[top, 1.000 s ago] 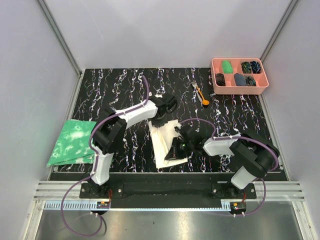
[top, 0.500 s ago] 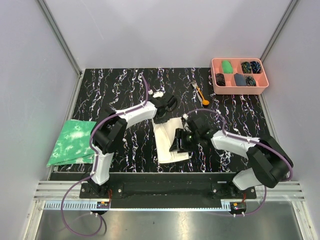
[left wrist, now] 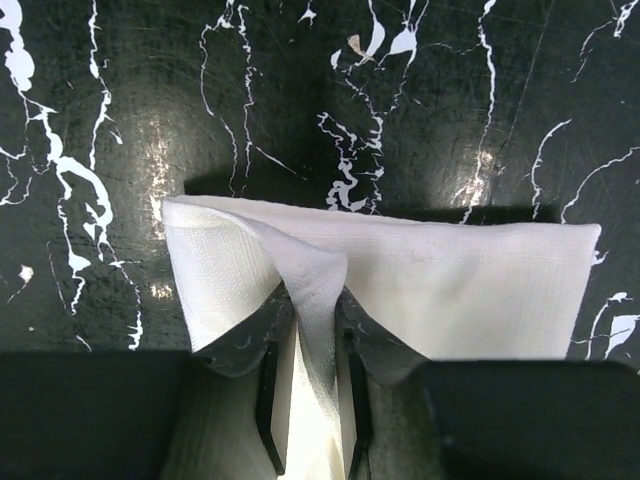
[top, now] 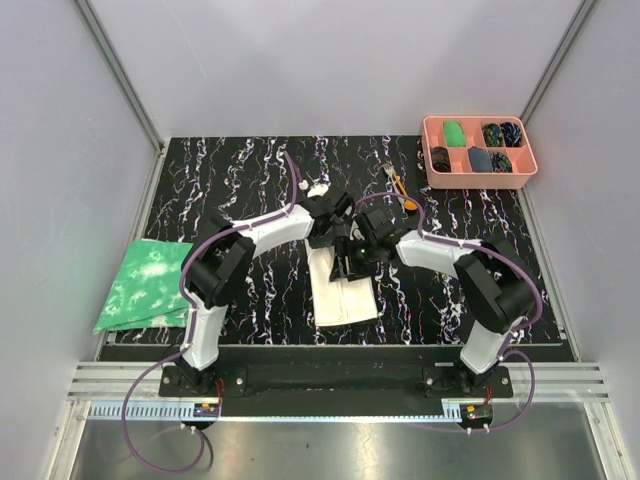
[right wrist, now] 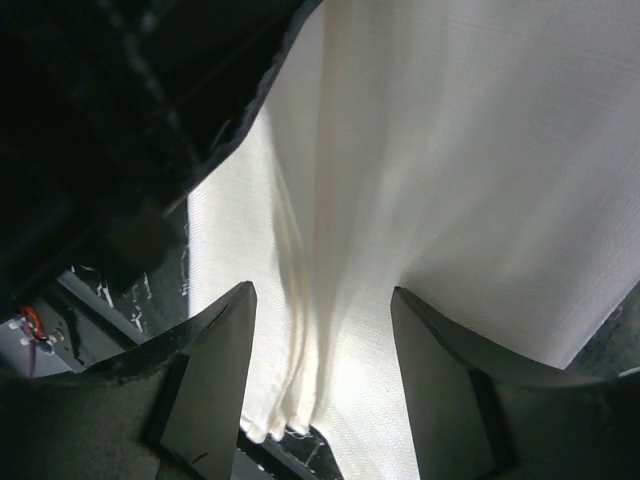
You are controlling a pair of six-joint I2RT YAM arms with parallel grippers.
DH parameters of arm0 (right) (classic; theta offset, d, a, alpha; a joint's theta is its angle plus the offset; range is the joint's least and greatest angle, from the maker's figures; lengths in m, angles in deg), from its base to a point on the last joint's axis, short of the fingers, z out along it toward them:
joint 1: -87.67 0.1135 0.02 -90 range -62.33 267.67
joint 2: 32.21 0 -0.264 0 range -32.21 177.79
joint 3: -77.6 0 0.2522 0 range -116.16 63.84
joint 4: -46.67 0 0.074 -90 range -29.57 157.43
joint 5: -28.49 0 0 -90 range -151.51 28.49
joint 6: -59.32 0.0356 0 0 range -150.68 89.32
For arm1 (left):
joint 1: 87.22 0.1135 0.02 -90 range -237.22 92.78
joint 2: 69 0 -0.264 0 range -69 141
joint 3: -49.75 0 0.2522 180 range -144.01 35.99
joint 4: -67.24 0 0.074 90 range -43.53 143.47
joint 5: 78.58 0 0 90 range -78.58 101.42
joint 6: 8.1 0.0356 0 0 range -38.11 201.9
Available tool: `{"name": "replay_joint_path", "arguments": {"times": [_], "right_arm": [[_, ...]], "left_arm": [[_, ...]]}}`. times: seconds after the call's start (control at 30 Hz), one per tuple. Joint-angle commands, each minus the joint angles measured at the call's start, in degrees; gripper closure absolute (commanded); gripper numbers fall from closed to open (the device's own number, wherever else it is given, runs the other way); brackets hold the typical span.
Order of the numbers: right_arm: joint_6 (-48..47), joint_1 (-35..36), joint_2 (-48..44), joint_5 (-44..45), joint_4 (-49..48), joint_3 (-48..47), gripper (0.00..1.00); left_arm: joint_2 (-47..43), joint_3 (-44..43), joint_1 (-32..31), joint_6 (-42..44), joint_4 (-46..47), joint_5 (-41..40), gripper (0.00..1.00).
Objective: Fold the napkin into a case and place the utensils inside
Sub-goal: Fold the lower triangle-folded napkin at the center of the board.
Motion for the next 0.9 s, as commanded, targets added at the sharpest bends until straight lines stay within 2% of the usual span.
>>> {"name": "replay_joint_path", "arguments": {"times": [0.0,0.03,0.07,0.1,0.17,0.2,0.23,0.33,0.53,0.63,0.7,0.87], "right_arm": [[-3.4,-0.5,2.8,1.4,0.4,-3.7,0.37],[-3.1,-0.6,3.3,0.9,0.0,-3.8,0.40],[-2.5,-0.5,3.4,0.6,-0.2,-3.8,0.45],[-2.1,-0.6,3.5,0.4,-0.7,-3.8,0.54],[-1.7,-0.7,3.7,-0.3,-1.4,-3.5,0.62],[-1.5,-0.9,3.8,-0.7,-1.7,-3.5,0.82],[-1.0,-1.4,4.1,-1.2,-1.8,-3.4,0.90],[-0.1,-2.2,3.8,-1.8,-2.5,-2.4,1.00],[1.5,-3.7,2.5,-4.2,-4.8,0.1,1.00],[1.8,-3.9,3.0,-4.6,-5.3,0.2,1.00],[1.9,-4.1,3.4,-5.1,-5.6,0.2,1.00],[3.1,-4.3,2.7,-5.1,-7.1,1.4,1.00]], "left_arm": [[-3.4,0.2,0.3,0.4,2.8,1.3,0.77],[-3.5,0.2,0.3,0.5,2.9,1.6,0.77],[-3.5,0.2,0.3,0.4,3.0,1.9,0.76],[-3.5,0.2,0.3,0.3,3.0,2.0,0.76],[-3.7,0.3,0.3,0.6,3.7,2.9,0.75],[-3.9,0.3,0.3,0.7,3.9,3.3,0.73],[-4.2,0.1,0.3,0.9,4.0,4.1,0.71],[-6.1,0.2,0.5,2.7,4.1,5.7,0.61],[-13.8,3.1,2.2,7.3,4.1,10.1,0.33],[-17.7,6.2,4.0,8.6,5.4,12.6,0.33],[-19.3,9.0,6.0,9.5,6.5,14.0,0.35],[-17.1,10.5,10.1,11.0,8.5,18.7,0.68]]}}
